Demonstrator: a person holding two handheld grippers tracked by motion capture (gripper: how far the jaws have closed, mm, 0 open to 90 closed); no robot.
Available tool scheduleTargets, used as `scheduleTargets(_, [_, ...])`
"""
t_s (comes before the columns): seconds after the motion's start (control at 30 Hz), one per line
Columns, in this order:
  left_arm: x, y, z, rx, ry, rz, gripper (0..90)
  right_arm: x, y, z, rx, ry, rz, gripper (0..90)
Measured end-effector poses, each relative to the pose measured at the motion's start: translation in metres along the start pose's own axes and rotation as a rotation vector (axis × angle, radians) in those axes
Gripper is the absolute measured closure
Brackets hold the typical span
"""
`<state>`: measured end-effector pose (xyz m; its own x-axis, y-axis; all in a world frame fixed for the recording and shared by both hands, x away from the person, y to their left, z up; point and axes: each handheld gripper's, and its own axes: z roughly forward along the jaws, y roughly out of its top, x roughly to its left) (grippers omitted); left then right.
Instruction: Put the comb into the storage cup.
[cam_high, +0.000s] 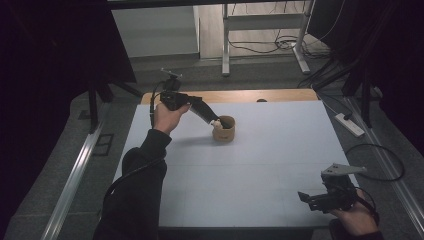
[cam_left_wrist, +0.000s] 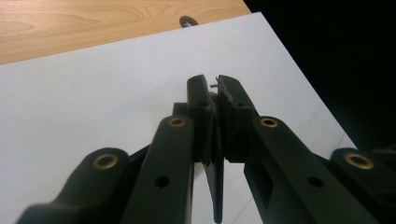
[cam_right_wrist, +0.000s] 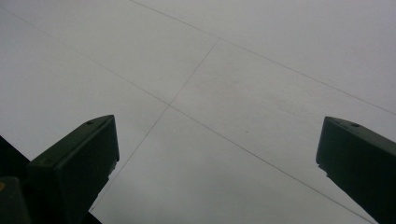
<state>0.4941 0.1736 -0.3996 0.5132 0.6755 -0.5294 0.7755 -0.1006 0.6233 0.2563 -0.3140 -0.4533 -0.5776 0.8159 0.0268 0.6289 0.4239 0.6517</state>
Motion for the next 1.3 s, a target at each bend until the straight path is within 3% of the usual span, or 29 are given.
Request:
scheduleTargets(0.13, [0.003,-0.003,0.002,-0.013,-0.002,-0.005,79.0,0.0,0.0,0.0,0.002,0.0,0.001,0.0])
scheduleTargets(0.37, [0.003,-0.006,0.007,-0.028,0.05,0.029,65.8,0.0,0.0,0.0,0.001,0.002,0.0,0.0])
scheduleTargets(0.97, [-0.004,-0.014,0.007,-0.131,0.173,0.214,26.4,0.0,0.0,0.0,0.001,0.002,-0.002,0.0])
scheduleTargets(1.3, [-0.009,-0.019,0.009,-0.18,0.212,0.304,13.4,0.0,0.0,0.0,0.0,0.002,-0.002,0.0])
